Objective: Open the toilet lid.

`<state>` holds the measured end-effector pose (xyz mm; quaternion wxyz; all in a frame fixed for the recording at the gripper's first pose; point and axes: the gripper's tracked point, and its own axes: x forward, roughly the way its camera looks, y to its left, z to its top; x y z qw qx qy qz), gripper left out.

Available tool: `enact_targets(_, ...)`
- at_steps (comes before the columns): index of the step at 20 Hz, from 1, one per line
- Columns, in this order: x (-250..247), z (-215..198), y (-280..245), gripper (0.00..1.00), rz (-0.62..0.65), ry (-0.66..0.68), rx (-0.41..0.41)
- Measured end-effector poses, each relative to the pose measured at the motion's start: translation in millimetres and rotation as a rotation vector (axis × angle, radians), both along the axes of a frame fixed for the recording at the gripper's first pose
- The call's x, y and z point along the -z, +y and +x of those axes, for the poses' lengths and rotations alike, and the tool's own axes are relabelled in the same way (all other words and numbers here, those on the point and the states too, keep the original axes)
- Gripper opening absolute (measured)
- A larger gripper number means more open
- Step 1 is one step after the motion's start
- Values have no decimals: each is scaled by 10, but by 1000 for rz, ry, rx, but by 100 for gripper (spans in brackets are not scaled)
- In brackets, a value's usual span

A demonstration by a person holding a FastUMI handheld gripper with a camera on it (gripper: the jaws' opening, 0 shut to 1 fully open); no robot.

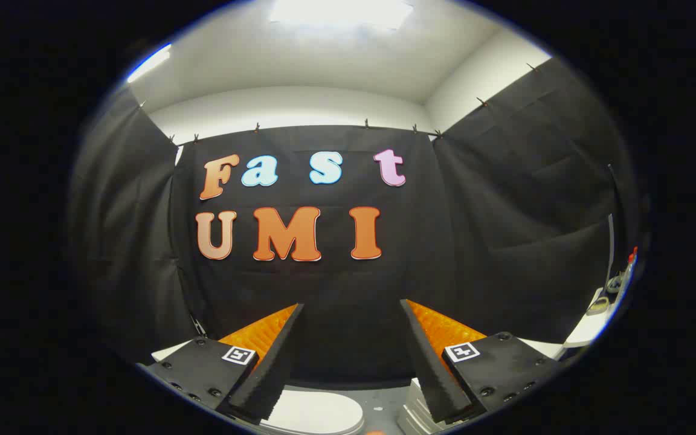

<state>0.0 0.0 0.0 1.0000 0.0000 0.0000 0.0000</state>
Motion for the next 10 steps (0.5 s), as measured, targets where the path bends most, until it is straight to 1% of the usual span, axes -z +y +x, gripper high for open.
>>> enact_targets(2,50,-15,16,98,12,39,1)
enact_targets(3,37,-14,30,98,2,34,-3)
enact_targets(6,-112,-31,-34,99,-49,-1,25)
enact_targets(8,-178,-58,4,98,-75,-12,27)
enact_targets(10,-162,-66,26,98,-96,-8,26)
